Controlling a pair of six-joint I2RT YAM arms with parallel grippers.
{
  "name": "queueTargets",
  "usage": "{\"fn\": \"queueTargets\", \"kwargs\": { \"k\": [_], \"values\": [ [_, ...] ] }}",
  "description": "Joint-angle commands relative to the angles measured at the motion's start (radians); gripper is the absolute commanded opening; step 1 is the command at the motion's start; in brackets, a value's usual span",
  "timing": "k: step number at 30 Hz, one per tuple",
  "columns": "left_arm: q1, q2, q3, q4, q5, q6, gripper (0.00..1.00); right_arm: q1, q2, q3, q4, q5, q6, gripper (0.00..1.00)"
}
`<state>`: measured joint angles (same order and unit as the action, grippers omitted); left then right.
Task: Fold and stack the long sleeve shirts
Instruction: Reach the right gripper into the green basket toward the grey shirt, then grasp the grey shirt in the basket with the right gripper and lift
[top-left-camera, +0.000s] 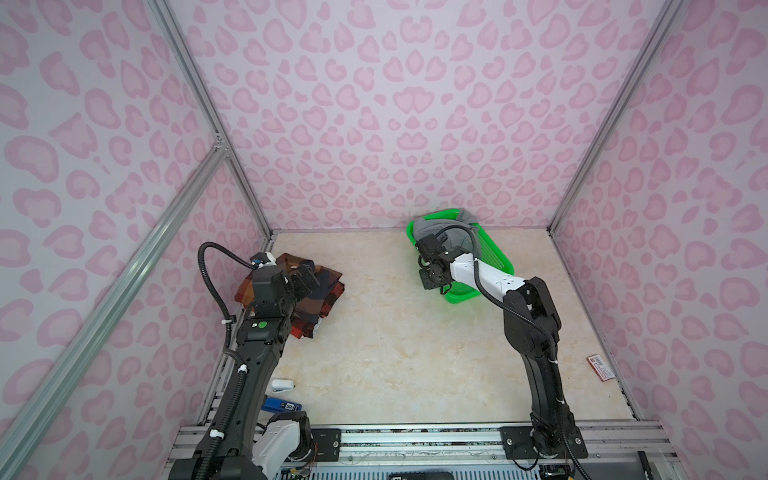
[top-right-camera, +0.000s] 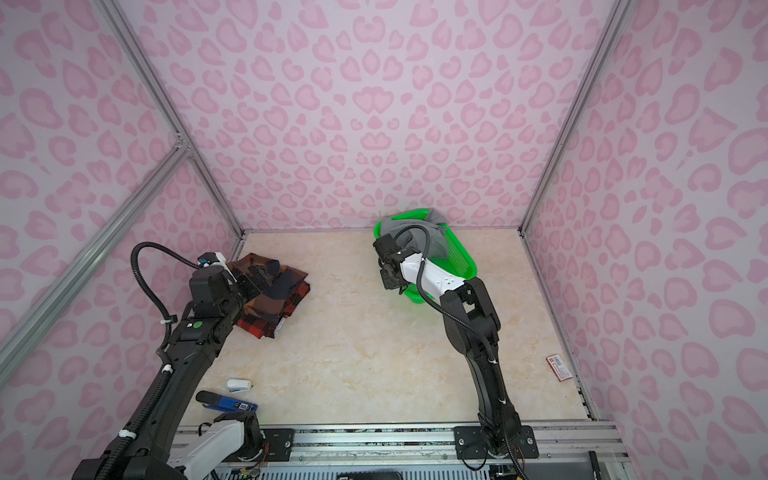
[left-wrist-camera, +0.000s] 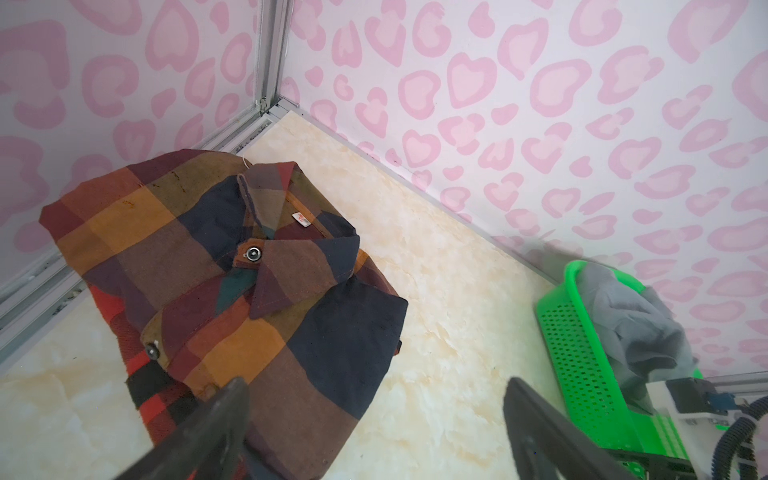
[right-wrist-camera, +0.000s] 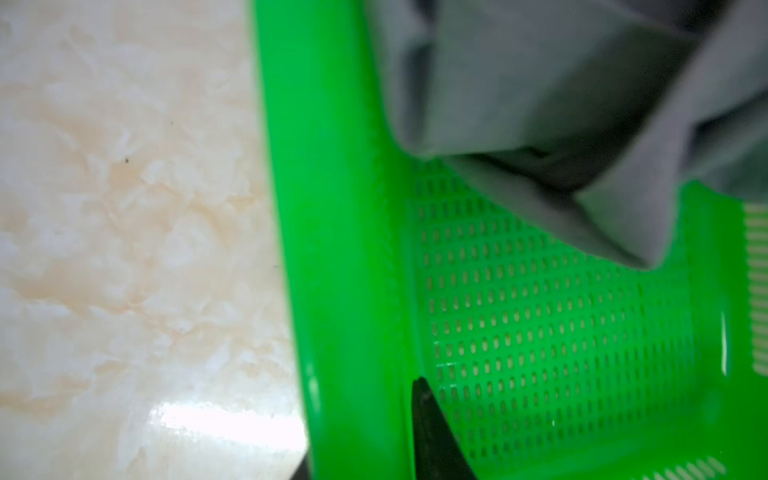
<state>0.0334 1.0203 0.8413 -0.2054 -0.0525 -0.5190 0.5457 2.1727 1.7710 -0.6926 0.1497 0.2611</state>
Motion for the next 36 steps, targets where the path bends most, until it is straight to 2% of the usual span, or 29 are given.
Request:
{"fn": "queueTargets", "kwargs": {
  "k": [1,7,11,17,24,29,36],
  "values": [
    [0.002,0.008,0.022,-0.014,0.005,0.008,0.97,-0.033,-0.035,-0.057,0.031,-0.017,0.056,0.13],
    [0.001,0.005,0.024,-0.015,0.012,0.007,0.97,-0.134,-0.179,-0.251,0.11,-0.001,0.1,0.13],
    [0.0,0.016,0.027,-0.011,0.023,0.004,0.97,-0.22,-0.222,-0.32,0.109,0.008,0.074,0.14],
    [0.0,0.033,0.034,-0.015,0.039,0.003,0.97,-0.32,-0.21,-0.303,0.089,-0.016,-0.006,0.21],
    [0.001,0.031,0.033,-0.015,0.036,0.002,0.97,-0.346,-0.149,-0.227,0.039,0.14,-0.072,0.22],
    [0.0,0.022,0.028,-0.015,0.026,-0.001,0.97,-0.361,-0.135,-0.214,0.018,0.294,-0.087,0.3],
    [0.001,0.014,0.026,-0.016,0.019,-0.004,0.97,-0.365,-0.182,-0.235,0.028,0.346,-0.071,0.4]
  ]
}}
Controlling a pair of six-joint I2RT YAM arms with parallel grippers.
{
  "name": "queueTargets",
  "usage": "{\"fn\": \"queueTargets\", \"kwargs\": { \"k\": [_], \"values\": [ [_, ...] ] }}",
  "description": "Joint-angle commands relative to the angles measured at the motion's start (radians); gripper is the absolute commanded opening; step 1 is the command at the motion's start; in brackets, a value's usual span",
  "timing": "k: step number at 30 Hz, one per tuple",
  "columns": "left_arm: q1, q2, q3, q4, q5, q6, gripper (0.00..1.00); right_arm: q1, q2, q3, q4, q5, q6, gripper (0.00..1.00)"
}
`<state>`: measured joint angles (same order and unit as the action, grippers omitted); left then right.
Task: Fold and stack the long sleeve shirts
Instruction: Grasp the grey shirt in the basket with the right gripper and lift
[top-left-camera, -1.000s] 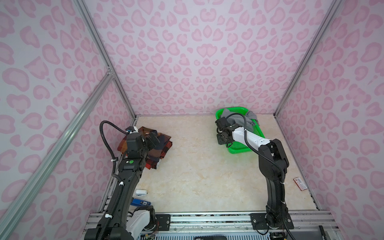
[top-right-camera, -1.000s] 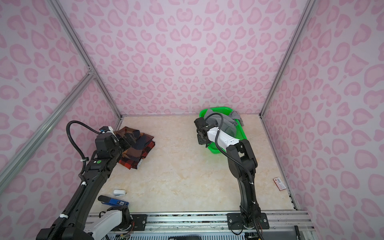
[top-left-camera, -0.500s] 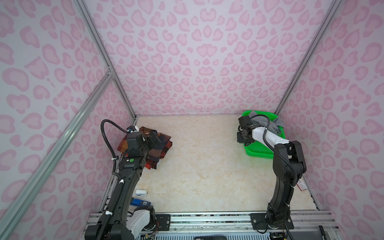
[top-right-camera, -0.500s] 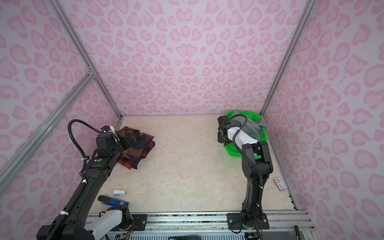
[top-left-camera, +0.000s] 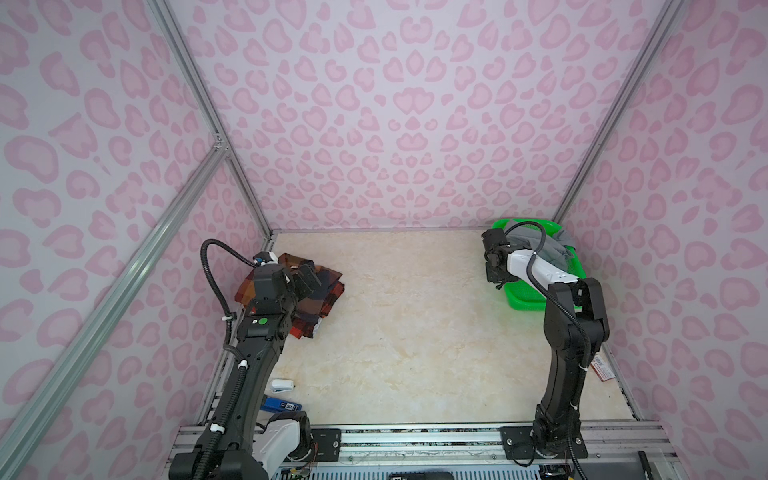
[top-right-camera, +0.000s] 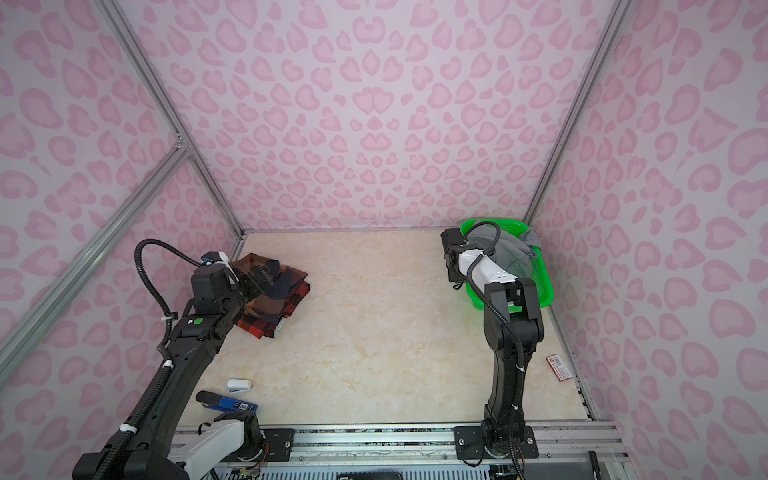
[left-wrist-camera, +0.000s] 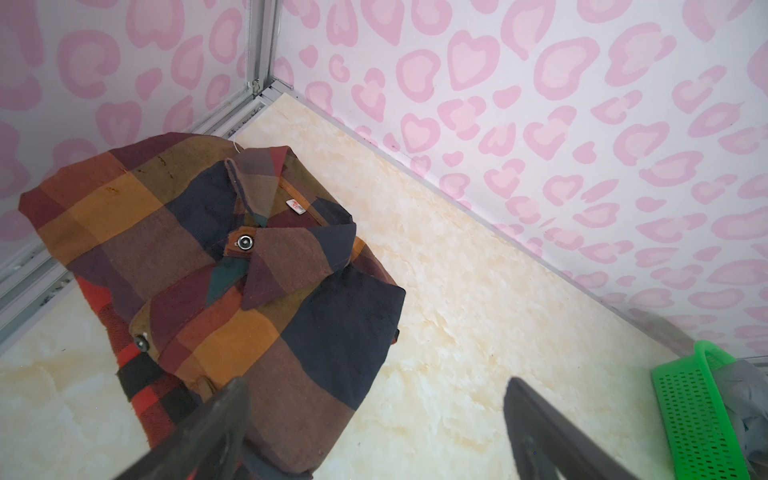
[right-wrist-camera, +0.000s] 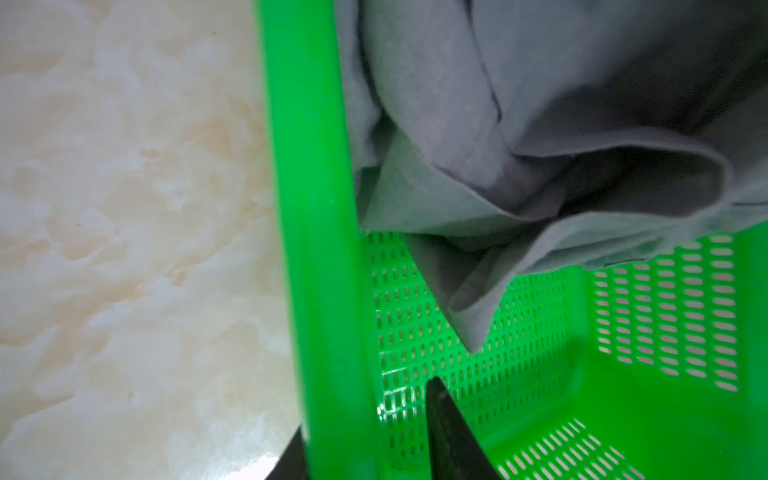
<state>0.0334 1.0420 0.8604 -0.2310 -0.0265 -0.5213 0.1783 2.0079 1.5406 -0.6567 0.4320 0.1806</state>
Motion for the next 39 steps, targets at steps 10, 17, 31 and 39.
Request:
{"fn": "queueTargets", "kwargs": {
  "k": [10,17,31,39],
  "values": [
    [0.001,-0.065,0.029,-0.032,0.035,-0.035,0.97,-0.017,-0.252,-0.107,0.062,-0.151,0.114,0.71],
    [0.0,-0.151,0.033,-0.132,-0.003,-0.03,0.97,-0.185,-0.265,-0.112,0.113,-0.28,0.288,0.78],
    [-0.023,-0.3,-0.089,-0.123,-0.07,-0.011,0.97,-0.283,0.047,0.079,0.172,-0.275,0.364,0.71],
    [-0.028,-0.294,-0.086,-0.116,-0.038,-0.014,0.97,-0.295,0.153,0.157,0.16,-0.342,0.355,0.37]
  ]
}}
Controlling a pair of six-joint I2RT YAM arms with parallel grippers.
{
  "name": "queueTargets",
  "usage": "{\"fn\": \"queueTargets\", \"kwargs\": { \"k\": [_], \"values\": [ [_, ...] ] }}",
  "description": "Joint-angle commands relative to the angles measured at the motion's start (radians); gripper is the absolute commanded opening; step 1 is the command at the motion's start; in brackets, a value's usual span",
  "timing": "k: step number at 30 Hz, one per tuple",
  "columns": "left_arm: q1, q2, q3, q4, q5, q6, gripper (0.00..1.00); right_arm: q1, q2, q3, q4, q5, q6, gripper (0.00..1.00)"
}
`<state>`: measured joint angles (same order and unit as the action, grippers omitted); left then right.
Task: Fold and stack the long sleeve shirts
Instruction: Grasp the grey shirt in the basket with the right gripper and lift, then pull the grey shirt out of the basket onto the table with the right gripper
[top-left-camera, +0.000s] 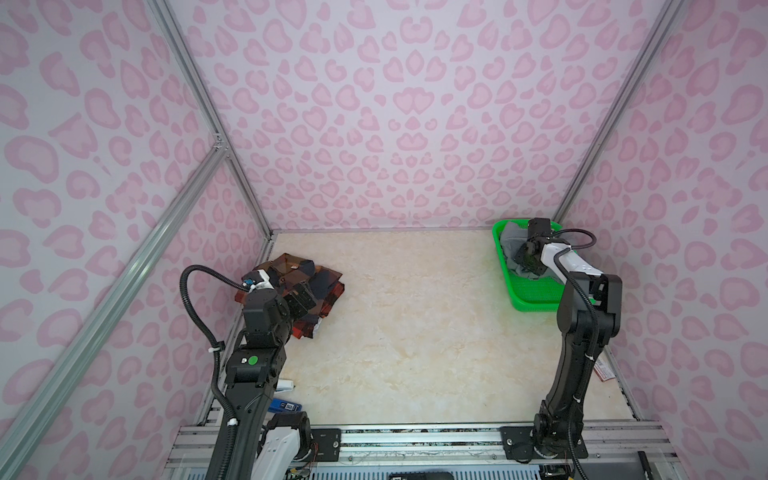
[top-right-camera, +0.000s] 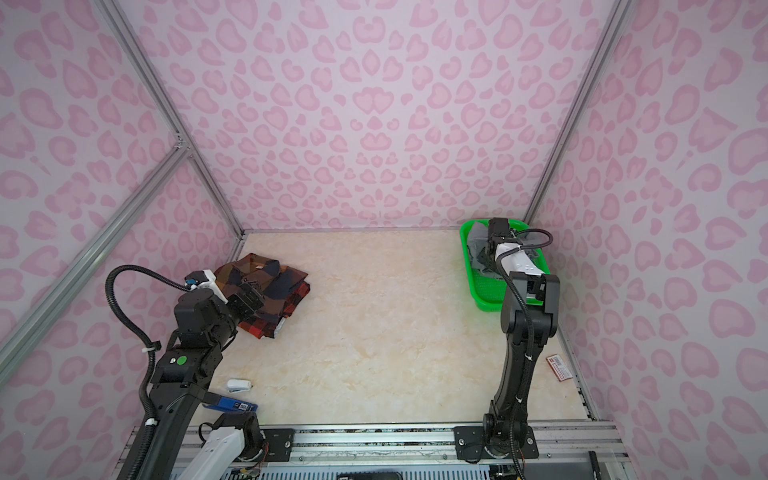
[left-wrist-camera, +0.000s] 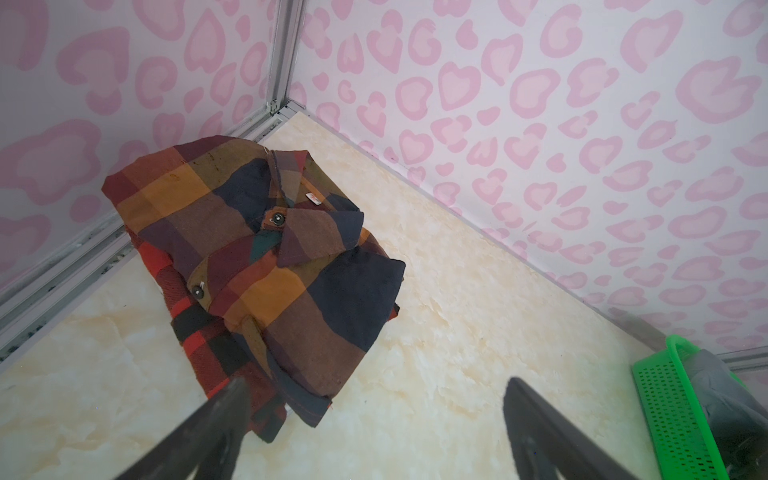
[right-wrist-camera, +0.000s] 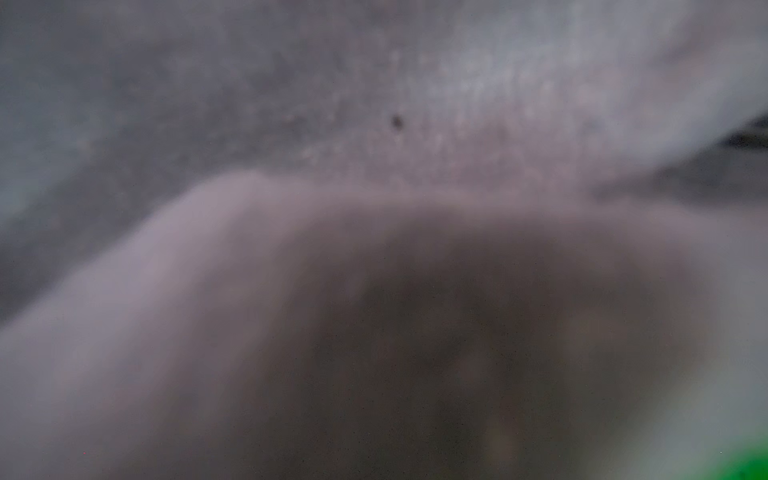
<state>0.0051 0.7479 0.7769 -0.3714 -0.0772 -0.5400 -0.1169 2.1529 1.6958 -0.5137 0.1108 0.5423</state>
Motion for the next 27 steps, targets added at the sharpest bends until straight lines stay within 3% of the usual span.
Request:
{"fn": "queueTargets", "kwargs": {
  "k": [1,6,15,20,24,27],
  "values": [
    [0.001,0.001,-0.001,0.026,0.014,0.005,0.97,0.002,0.002,0.0,0.021,-0.018,-0.013,0.31],
    [0.0,0.002,-0.001,0.028,0.026,0.003,0.97,0.014,-0.092,-0.032,0.044,0.01,-0.031,0.0],
    [-0.004,-0.015,-0.002,0.065,0.127,0.019,0.97,0.087,-0.438,-0.132,0.136,0.085,-0.055,0.0],
    [-0.015,-0.043,-0.008,0.103,0.185,0.032,0.97,0.156,-0.595,-0.122,0.198,0.159,-0.13,0.0],
    [-0.019,-0.058,0.0,0.126,0.216,0.029,0.97,0.204,-0.62,0.035,0.124,0.055,-0.161,0.0],
    [-0.021,-0.08,0.015,0.138,0.256,0.026,0.97,0.256,-0.608,0.176,0.062,-0.134,-0.158,0.0]
  ]
}}
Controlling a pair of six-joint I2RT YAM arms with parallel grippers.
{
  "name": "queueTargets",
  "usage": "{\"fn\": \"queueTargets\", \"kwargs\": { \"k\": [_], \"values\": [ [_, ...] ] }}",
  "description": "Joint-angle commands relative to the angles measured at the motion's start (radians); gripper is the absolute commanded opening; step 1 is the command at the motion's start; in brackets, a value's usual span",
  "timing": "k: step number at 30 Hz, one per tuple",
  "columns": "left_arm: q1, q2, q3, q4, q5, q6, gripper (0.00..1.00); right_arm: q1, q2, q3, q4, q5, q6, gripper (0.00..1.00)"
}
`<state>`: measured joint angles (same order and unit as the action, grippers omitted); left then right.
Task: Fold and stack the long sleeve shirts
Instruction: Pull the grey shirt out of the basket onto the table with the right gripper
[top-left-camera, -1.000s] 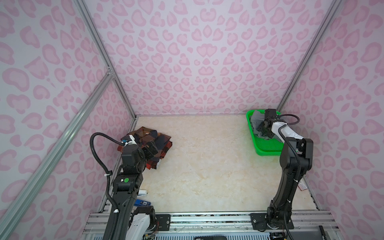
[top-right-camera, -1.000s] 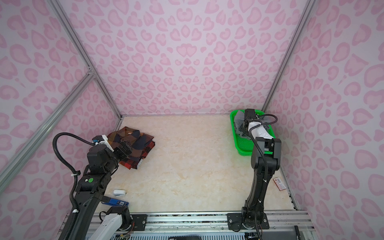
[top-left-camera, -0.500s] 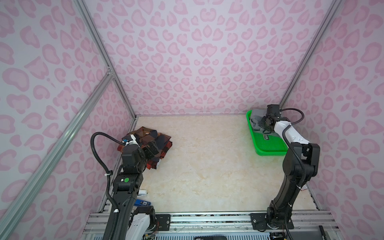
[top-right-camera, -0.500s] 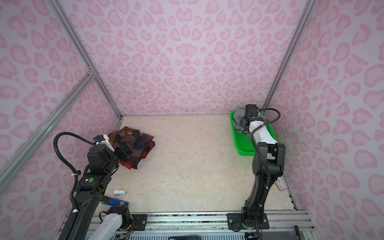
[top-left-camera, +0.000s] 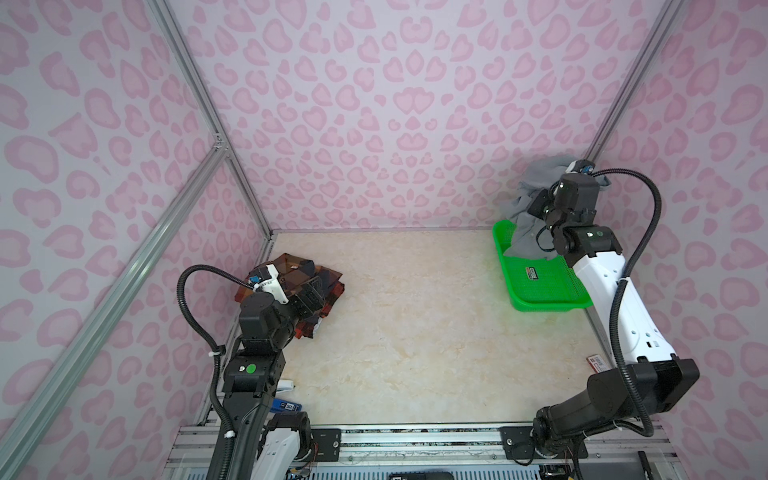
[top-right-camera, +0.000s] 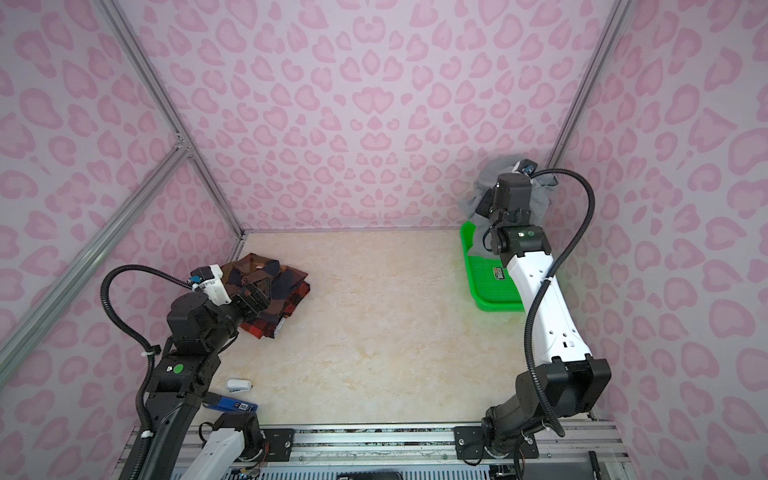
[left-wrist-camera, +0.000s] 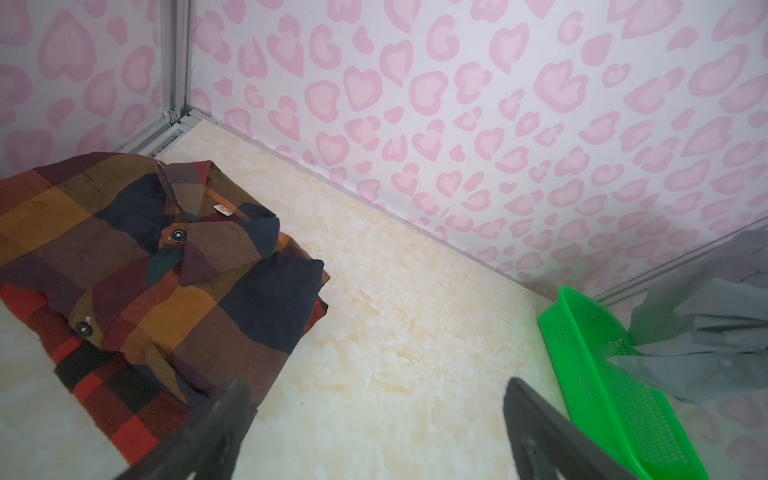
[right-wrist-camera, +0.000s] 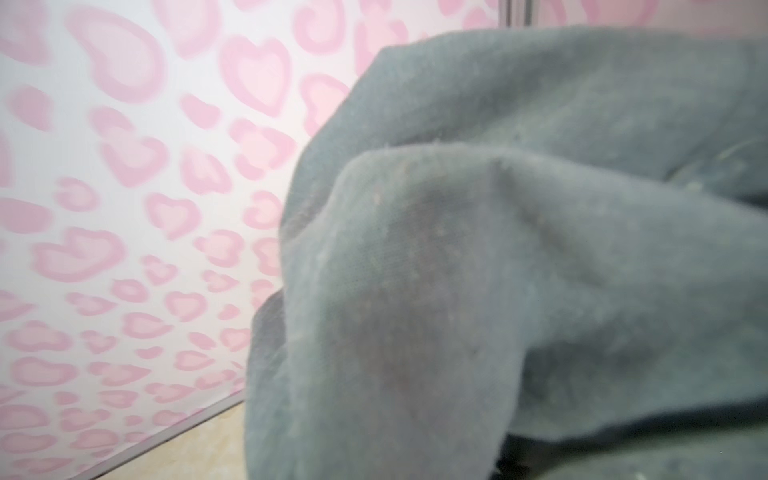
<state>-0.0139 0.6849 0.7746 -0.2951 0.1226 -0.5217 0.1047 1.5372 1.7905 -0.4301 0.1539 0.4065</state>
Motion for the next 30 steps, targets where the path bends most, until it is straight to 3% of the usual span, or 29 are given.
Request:
{"fn": "queueTargets", "kwargs": {
  "k": [1,8,13,15,18,19,22,25,27,30],
  "values": [
    [-0.001,-0.031,0.02,0.068,0.063,0.008,0.97,0.06,0.018,0.142,-0.063,-0.248,-0.003,0.0],
    [-0.009,-0.109,0.04,0.036,0.054,0.045,0.97,0.28,0.104,0.363,-0.147,-0.663,0.139,0.0],
    [-0.023,-0.155,0.028,-0.027,0.002,0.083,0.97,0.413,0.06,0.088,0.04,-0.85,0.282,0.0],
    [-0.031,-0.162,0.019,-0.043,-0.018,0.093,0.97,0.428,0.015,-0.094,0.081,-0.819,0.271,0.06],
    [-0.038,-0.164,-0.001,-0.041,-0.017,0.09,0.97,0.391,-0.032,-0.363,0.065,-0.667,0.243,0.09],
    [-0.04,-0.163,-0.006,-0.039,-0.015,0.088,0.97,0.368,-0.059,-0.465,0.104,-0.615,0.254,0.19],
    [-0.04,-0.158,-0.023,-0.027,-0.001,0.084,0.97,0.258,-0.089,-0.711,0.211,-0.604,0.311,0.39],
    [-0.043,-0.144,-0.032,-0.023,0.002,0.084,0.97,0.213,-0.106,-0.793,0.206,-0.569,0.287,0.5],
    [-0.042,-0.132,-0.033,-0.028,-0.002,0.084,0.97,0.283,-0.133,-0.772,0.127,-0.441,0.194,0.56],
    [-0.041,-0.128,-0.038,-0.029,0.001,0.086,0.97,0.48,-0.126,-0.721,0.081,-0.272,0.04,0.59]
  ]
}}
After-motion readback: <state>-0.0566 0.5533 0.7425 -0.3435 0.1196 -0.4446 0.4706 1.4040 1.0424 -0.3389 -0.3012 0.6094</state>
